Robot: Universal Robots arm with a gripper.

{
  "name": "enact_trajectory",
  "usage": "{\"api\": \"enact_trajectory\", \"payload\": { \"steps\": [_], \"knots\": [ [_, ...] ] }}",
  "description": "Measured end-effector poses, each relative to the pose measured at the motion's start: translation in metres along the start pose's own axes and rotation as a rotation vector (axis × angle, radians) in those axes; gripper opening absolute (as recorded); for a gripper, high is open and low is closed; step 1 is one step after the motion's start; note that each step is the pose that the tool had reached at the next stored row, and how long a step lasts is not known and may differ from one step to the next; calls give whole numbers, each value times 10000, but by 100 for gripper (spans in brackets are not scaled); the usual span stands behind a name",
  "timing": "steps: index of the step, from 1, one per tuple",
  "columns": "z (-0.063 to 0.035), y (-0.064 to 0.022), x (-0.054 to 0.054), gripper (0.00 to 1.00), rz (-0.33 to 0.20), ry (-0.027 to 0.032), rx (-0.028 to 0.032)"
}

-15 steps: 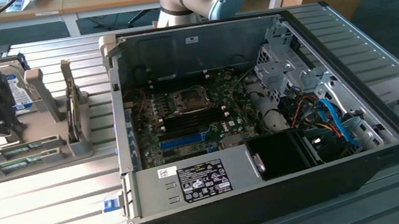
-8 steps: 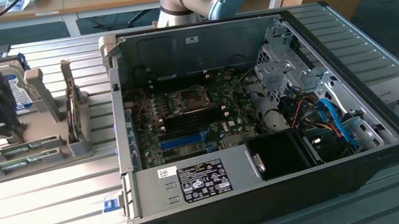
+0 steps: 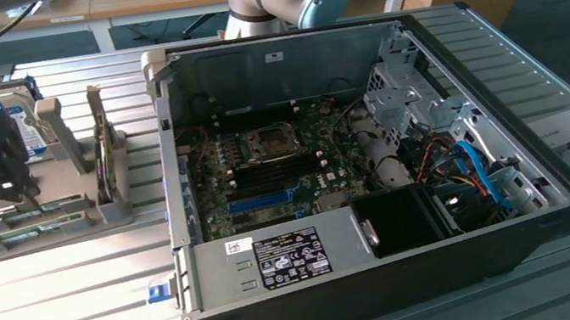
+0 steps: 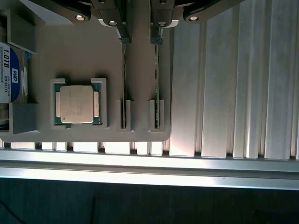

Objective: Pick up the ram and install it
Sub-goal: 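Pick up the ram and move it above insertion slot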

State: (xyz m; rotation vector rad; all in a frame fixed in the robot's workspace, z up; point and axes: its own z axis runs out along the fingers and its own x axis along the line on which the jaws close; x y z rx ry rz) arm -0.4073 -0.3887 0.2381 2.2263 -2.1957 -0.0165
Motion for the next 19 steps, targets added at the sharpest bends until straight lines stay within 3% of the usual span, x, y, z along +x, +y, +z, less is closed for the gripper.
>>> {"api": "enact_trajectory", "payload": {
  "steps": [8, 19],
  "knots": [
    [111, -2, 4, 30, 0, 0, 0],
    [115, -2, 45, 30, 0, 0, 1]
  ]
}}
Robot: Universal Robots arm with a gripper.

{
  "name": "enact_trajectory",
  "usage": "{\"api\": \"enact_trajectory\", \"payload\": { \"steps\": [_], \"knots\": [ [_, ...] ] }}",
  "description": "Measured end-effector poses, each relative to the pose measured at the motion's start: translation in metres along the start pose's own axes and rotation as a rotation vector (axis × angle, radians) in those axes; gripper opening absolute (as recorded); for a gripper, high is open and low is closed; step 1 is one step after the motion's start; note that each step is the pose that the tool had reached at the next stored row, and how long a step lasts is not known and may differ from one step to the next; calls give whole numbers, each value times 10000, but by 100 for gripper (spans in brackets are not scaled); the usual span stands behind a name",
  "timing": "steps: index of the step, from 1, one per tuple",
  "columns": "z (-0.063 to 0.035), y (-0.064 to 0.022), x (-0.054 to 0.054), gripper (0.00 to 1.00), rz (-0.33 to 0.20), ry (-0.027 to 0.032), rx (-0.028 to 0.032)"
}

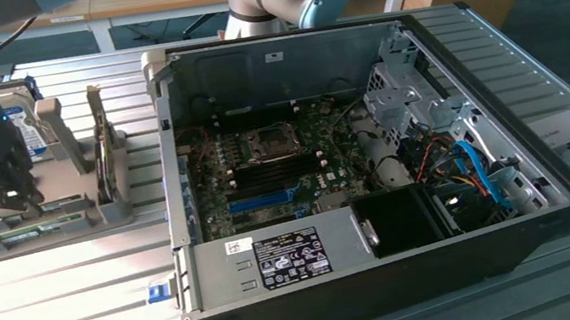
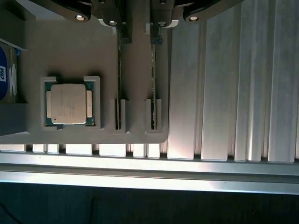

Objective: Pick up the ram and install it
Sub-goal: 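Pick up the ram and move it above insertion slot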

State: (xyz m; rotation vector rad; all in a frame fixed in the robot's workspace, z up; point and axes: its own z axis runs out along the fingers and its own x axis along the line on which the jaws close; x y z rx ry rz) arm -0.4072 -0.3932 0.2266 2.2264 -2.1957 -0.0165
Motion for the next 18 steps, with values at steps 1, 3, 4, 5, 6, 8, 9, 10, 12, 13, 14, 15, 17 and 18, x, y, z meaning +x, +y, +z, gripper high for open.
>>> {"api": "enact_trajectory", "payload": {
  "steps": [1, 3, 4, 5, 6, 8, 9, 10, 12, 13, 14, 15, 17, 18],
  "knots": [
    [0, 0, 12, 30, 0, 0, 0],
    [-1, 1, 27, 30, 0, 1, -2],
    [-1, 1, 26, 30, 1, 2, -2],
    [-1, 1, 26, 30, 1, 1, -2],
    [-1, 1, 26, 30, 1, 1, -1],
    [0, 0, 27, 30, -31, 1, -1],
    [0, 0, 27, 30, -72, 1, -1],
    [0, 0, 27, 30, -116, 2, -1],
    [0, 0, 27, 30, -177, 4, -1],
    [0, 0, 27, 30, -178, 4, -1],
    [0, 0, 27, 30, -180, 4, 0],
    [0, 0, 27, 30, -181, 4, 0],
    [2, -1, 30, 30, -184, 4, 0],
    [6, -1, 37, 30, -186, 4, 1]
  ]
}}
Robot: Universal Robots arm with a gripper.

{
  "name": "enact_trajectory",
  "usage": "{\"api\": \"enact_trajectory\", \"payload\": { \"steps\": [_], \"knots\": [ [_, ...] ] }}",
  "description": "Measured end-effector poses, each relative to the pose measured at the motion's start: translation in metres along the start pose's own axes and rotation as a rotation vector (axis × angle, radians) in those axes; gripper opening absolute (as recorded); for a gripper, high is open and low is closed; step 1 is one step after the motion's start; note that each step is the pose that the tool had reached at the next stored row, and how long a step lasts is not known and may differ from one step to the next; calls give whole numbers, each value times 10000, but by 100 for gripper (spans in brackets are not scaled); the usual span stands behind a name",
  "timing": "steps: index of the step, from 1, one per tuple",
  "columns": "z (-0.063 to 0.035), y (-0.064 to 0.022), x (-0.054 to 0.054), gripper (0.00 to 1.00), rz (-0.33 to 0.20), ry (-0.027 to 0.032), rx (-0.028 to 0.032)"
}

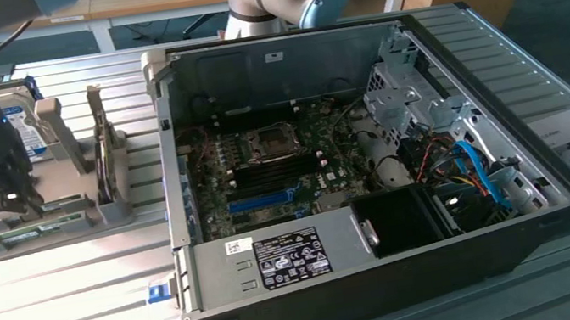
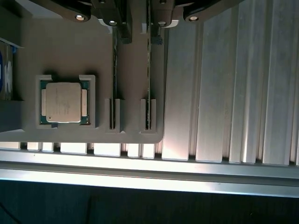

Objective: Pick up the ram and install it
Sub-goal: 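Pick up the ram and move it above insertion slot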

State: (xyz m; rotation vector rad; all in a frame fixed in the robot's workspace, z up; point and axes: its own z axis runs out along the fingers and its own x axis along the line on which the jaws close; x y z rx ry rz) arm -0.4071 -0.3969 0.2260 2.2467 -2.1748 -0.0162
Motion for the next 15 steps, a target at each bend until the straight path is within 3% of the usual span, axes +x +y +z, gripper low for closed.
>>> {"api": "enact_trajectory", "payload": {
  "steps": [15],
  "knots": [
    [123, 1, 44, 30, -8, 1, -3]
  ]
}}
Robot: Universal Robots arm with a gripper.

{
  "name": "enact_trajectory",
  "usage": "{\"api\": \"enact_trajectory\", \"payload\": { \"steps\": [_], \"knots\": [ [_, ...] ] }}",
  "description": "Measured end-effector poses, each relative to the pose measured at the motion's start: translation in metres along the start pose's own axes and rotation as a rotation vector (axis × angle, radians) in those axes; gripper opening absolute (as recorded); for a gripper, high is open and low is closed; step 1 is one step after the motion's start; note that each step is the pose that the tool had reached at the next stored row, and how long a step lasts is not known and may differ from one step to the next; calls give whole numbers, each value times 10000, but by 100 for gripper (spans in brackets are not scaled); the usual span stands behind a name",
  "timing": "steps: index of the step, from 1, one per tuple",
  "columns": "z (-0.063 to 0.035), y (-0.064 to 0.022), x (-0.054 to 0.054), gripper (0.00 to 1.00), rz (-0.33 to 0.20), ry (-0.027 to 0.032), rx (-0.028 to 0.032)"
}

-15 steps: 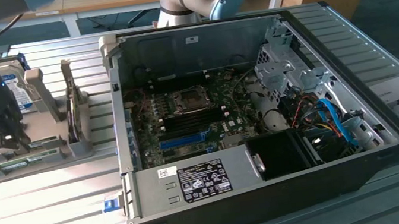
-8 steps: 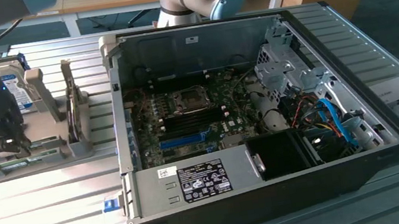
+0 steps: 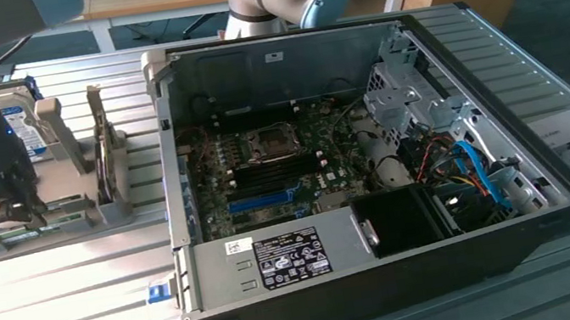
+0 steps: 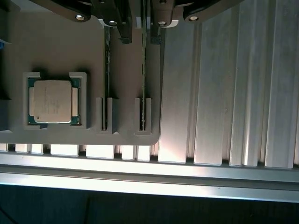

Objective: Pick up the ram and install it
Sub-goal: 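Pick up the ram and move it above insertion slot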

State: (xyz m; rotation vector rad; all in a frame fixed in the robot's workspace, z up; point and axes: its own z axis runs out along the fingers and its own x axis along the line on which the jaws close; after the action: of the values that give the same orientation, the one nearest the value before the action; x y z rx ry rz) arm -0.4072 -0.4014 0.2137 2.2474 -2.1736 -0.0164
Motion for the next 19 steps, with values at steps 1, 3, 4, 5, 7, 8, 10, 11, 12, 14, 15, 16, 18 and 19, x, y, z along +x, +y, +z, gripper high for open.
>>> {"api": "enact_trajectory", "payload": {
  "steps": [1, 3, 4, 5, 7, 8, 10, 11, 12, 14, 15, 16, 18, 19],
  "knots": [
    [0, 0, 0, 30, -1, 0, 0],
    [1, 0, 0, 30, -2, 0, 1],
    [3, 0, 0, 30, -3, -1, 2],
    [12, -1, -1, 30, -4, -3, 7],
    [28, -1, 0, 30, -5, 0, 2],
    [39, -1, 0, 30, -7, -1, 3],
    [59, -2, 0, 30, -8, 0, 3],
    [71, -2, 0, 30, -9, 0, 1],
    [81, -2, 0, 30, -9, 0, 2],
    [100, -2, 0, 30, -11, -1, 2],
    [102, -2, 0, 30, -11, 0, 1],
    [102, -2, 0, 30, -12, 0, 1],
    [102, -2, 0, 30, -14, 0, 1],
    [103, -2, -1, 30, -14, 0, 2]
  ]
}}
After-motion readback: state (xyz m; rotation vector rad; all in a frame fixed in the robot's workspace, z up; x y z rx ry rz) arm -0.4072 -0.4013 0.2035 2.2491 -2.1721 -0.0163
